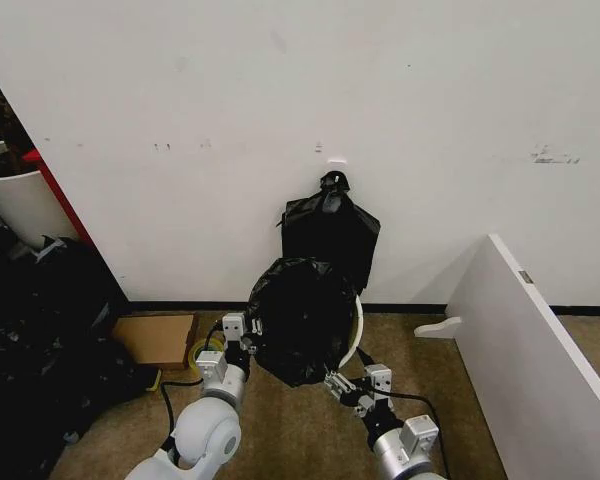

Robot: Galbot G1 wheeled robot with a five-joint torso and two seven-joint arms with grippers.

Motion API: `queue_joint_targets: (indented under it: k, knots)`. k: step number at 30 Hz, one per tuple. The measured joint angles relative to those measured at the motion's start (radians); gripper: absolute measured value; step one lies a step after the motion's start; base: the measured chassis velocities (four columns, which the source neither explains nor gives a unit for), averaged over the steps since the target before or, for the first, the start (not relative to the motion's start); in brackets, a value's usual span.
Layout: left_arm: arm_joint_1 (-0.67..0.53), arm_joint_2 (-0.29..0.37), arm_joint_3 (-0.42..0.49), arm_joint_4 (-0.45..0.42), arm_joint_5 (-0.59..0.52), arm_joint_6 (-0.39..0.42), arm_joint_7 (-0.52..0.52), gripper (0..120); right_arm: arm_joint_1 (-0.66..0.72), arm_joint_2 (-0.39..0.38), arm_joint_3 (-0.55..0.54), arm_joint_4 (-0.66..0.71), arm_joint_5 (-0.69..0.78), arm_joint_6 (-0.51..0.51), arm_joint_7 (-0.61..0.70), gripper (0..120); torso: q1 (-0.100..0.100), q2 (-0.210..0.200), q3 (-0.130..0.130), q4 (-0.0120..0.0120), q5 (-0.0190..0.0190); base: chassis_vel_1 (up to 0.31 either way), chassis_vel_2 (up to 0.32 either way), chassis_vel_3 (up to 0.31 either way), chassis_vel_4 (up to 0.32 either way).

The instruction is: Place the garbage bag over the trash bin.

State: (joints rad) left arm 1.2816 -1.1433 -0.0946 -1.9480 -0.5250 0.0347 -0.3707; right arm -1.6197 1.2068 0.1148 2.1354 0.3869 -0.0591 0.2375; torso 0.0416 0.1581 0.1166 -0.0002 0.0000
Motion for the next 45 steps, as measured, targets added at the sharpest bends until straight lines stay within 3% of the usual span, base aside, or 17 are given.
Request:
queue_joint_targets:
  k: [9,12,17,21,32,45]
  knots:
    - [0.002,-0.003,0.002,-0.008,0.019,0.001,0.005,0,0.016,0.002,-0.002,-0.009,0.015,-0.001,0.0,38,0.0,0.0,0.0,0.0,0.0,0.0,0.0,0.0,0.0]
    - [0.001,-0.006,0.004,-0.007,0.021,0.001,0.007,0,0.022,0.002,-0.001,-0.018,0.029,-0.008,0.008,23,0.0,0.0,0.0,0.0,0.0,0.0,0.0,0.0,0.0]
    - [0.0,-0.003,0.005,-0.006,0.03,-0.001,0.008,0,0.025,0.002,0.003,-0.02,0.046,-0.018,0.022,16,0.0,0.0,0.0,0.0,0.0,0.0,0.0,0.0,0.0]
    - [-0.002,-0.001,0.006,-0.004,0.031,-0.003,0.009,0,0.025,0.006,0.009,-0.021,0.055,-0.019,0.03,0,0.0,0.0,0.0,0.0,0.0,0.0,0.0,0.0,0.0]
    - [-0.003,0.002,-0.001,0.007,0.024,-0.01,0.012,0,0.016,0.017,0.016,-0.02,0.053,0.021,0.029,0,0.0,0.0,0.0,0.0,0.0,0.0,0.0,0.0,0.0]
    - [-0.004,0.019,-0.036,0.015,-0.073,-0.018,0.02,0,-0.008,0.003,0.144,-0.012,0.127,0.022,0.034,0,0.0,0.0,0.0,-0.0001,0.0,0.0,0.0,0.0,0.0]
